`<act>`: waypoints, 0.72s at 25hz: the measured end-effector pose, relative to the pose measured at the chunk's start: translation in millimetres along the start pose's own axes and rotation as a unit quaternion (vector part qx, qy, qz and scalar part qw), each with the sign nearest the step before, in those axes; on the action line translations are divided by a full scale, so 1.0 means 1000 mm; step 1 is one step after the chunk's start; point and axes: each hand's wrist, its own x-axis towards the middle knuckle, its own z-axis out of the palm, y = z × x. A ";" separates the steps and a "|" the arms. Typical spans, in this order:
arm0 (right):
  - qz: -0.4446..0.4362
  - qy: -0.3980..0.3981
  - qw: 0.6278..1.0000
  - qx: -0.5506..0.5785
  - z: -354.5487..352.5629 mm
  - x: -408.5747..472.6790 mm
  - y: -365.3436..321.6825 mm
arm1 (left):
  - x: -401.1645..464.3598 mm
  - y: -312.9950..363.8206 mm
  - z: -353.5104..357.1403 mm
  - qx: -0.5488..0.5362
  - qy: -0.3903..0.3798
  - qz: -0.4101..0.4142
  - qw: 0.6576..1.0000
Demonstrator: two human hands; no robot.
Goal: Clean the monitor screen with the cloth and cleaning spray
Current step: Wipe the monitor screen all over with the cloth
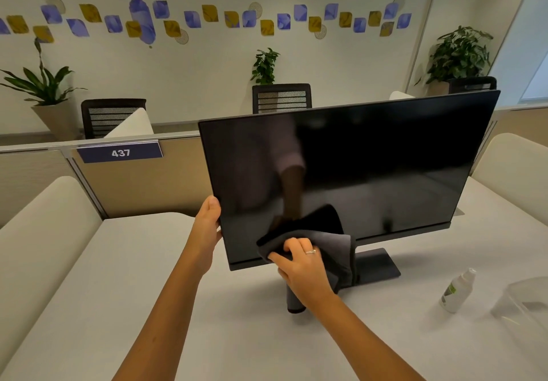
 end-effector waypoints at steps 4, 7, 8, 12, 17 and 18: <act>0.035 -0.019 0.999 -0.019 -0.015 -0.014 0.040 | 0.000 0.002 0.005 0.006 0.036 -0.013 0.999; 0.116 -0.021 0.993 0.000 -0.029 -0.017 0.068 | 0.000 0.001 0.008 0.005 0.053 -0.018 0.998; 0.125 0.000 0.992 -0.010 -0.034 -0.016 0.076 | 0.000 0.001 0.008 0.003 0.056 -0.017 0.998; 0.198 0.129 0.971 -0.020 -0.060 0.009 0.109 | 0.000 0.001 0.010 0.002 0.077 -0.025 0.997; 0.236 0.251 0.938 0.037 -0.100 0.081 0.130 | -0.002 0.002 0.018 -0.020 0.121 -0.051 0.991; 0.224 0.268 0.936 0.048 -0.105 0.095 0.128 | -0.004 0.002 0.020 -0.027 0.129 -0.052 0.990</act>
